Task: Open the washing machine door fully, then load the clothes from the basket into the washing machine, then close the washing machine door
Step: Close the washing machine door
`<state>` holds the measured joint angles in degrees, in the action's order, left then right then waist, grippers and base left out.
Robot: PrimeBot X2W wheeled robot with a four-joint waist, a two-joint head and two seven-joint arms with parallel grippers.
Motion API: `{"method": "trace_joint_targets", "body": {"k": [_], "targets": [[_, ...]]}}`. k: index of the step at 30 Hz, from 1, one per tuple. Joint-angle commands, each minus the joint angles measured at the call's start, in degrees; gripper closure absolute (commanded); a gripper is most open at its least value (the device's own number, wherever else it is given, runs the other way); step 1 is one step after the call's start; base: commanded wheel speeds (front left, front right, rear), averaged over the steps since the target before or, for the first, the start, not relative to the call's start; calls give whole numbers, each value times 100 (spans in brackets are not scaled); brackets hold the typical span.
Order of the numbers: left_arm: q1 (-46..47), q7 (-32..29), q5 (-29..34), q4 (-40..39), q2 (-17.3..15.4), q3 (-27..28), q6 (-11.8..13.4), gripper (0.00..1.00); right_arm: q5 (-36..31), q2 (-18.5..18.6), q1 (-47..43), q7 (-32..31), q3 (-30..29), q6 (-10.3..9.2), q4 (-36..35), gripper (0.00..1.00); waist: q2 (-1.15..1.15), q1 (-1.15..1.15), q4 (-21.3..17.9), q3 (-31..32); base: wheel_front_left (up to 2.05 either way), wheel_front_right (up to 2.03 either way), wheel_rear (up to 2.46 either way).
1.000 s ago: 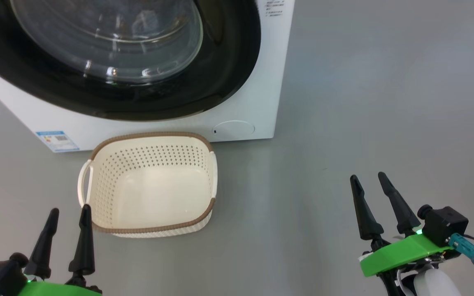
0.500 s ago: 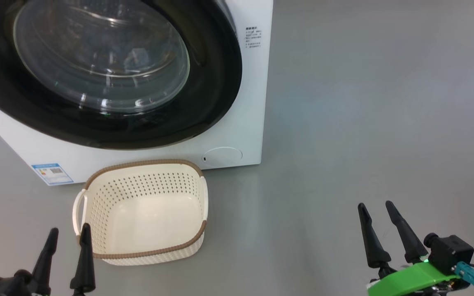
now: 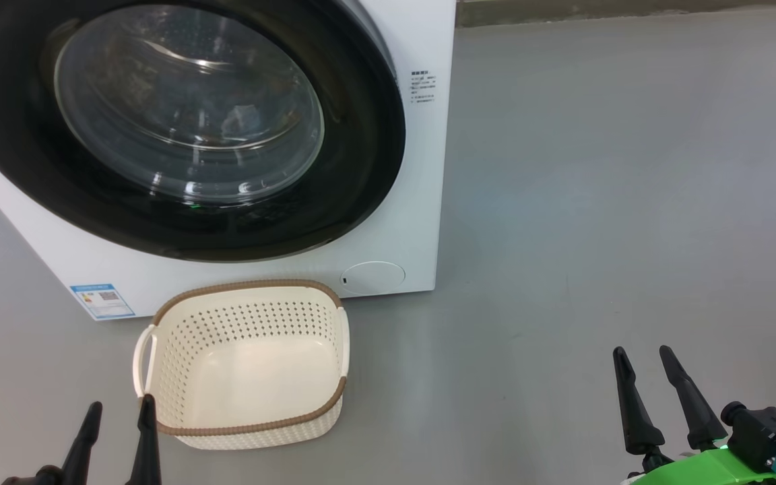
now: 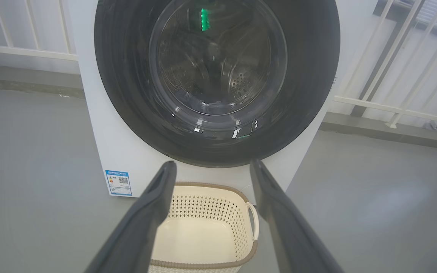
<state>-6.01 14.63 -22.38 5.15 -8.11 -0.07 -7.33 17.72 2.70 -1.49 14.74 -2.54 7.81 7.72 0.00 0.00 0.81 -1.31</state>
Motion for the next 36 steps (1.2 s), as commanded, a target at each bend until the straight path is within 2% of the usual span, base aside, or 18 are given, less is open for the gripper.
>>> {"method": "trace_joint_targets", "body": {"k": [1,12,36], "targets": [[56,37,59,-109,-65,180,-15,0,-51,18,19,26,138,-32,-175,0,0,0,39,19,0,0,0],[49,37,17,-107,-96,70,-15,0,17,18,-14,26,72,-32,-231,0,0,0,169,-19,0,0,0],[7,37,13,-147,-91,61,-15,0,126,18,-136,26,28,-32,-261,0,0,0,168,45,0,0,0]]}}
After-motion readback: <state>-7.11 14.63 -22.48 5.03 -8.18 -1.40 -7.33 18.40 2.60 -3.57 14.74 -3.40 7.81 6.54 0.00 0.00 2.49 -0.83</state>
